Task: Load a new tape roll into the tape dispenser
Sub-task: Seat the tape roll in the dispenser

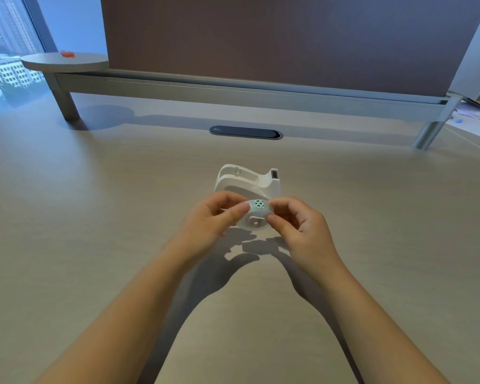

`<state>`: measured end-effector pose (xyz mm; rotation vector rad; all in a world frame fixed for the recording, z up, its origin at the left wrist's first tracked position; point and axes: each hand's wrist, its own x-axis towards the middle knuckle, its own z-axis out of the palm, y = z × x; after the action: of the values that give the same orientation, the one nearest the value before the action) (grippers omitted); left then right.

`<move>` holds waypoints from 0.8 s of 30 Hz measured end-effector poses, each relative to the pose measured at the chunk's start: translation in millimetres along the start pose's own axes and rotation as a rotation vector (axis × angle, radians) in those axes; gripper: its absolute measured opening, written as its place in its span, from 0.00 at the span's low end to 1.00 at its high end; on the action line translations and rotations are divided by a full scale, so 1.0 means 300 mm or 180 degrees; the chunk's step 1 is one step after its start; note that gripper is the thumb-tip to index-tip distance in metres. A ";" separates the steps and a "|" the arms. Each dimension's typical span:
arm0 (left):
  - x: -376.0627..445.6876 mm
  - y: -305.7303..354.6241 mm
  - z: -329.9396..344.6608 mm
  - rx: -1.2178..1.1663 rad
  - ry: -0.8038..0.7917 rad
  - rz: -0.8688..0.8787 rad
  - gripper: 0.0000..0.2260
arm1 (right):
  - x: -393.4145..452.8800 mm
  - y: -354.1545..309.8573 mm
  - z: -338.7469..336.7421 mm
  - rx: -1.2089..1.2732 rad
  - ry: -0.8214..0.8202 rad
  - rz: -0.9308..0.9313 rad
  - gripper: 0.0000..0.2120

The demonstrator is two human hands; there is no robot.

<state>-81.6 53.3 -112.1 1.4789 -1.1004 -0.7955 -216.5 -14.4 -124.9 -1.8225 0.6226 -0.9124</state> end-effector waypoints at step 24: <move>0.317 -0.005 -0.138 0.0695 0.0757 0.0417 0.05 | 0.305 0.066 0.043 -0.2392 -0.0173 0.0285 0.21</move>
<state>-10.2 -20.7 -97.6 1.6171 -1.1149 -0.4055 -152.7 -83.6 -117.7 -2.4382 1.1043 -0.5966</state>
